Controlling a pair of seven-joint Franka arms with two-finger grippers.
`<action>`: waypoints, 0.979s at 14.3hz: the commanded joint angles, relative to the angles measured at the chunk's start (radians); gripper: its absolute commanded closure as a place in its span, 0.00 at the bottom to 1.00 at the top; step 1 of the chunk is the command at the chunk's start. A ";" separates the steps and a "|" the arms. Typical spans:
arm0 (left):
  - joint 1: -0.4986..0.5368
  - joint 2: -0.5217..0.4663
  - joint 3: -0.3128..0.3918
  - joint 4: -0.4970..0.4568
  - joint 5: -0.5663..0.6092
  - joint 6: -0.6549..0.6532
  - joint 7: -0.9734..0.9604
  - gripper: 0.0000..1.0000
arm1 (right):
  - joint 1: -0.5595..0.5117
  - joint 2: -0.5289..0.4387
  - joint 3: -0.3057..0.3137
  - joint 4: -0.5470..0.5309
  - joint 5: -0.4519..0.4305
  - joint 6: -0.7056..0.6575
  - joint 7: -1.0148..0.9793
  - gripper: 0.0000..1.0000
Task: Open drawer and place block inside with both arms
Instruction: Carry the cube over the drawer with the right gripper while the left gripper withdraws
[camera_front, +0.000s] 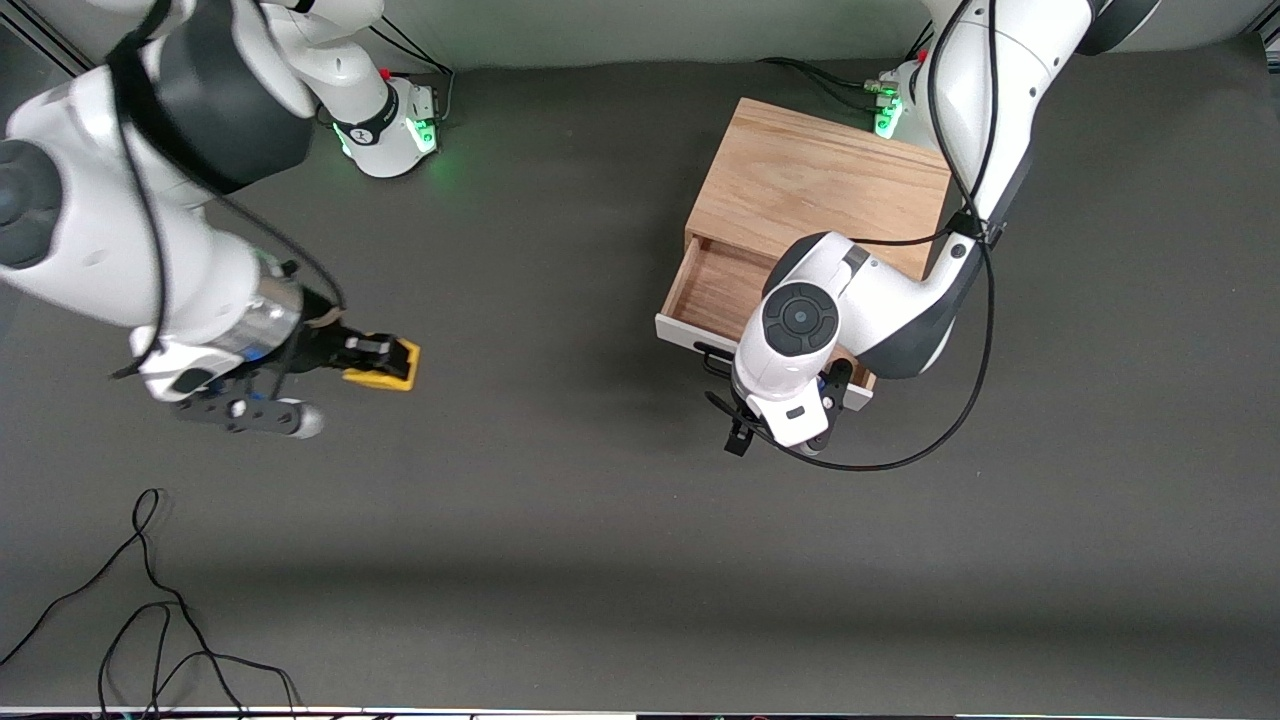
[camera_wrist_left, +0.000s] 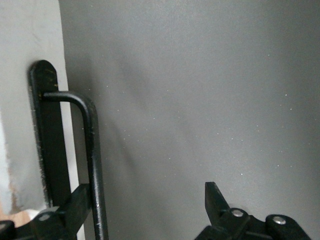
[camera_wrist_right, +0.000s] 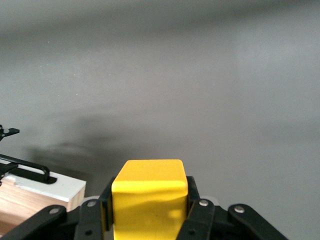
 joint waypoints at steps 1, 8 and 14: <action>-0.023 0.017 0.016 0.044 0.024 0.023 -0.030 0.00 | 0.060 0.002 -0.009 0.001 0.001 0.025 0.108 0.69; -0.003 0.001 0.030 0.088 0.026 0.051 0.013 0.00 | 0.250 0.046 -0.009 -0.005 -0.047 0.135 0.394 0.69; 0.233 -0.114 0.019 0.104 -0.060 -0.141 0.413 0.00 | 0.385 0.110 -0.009 -0.003 -0.056 0.282 0.602 0.69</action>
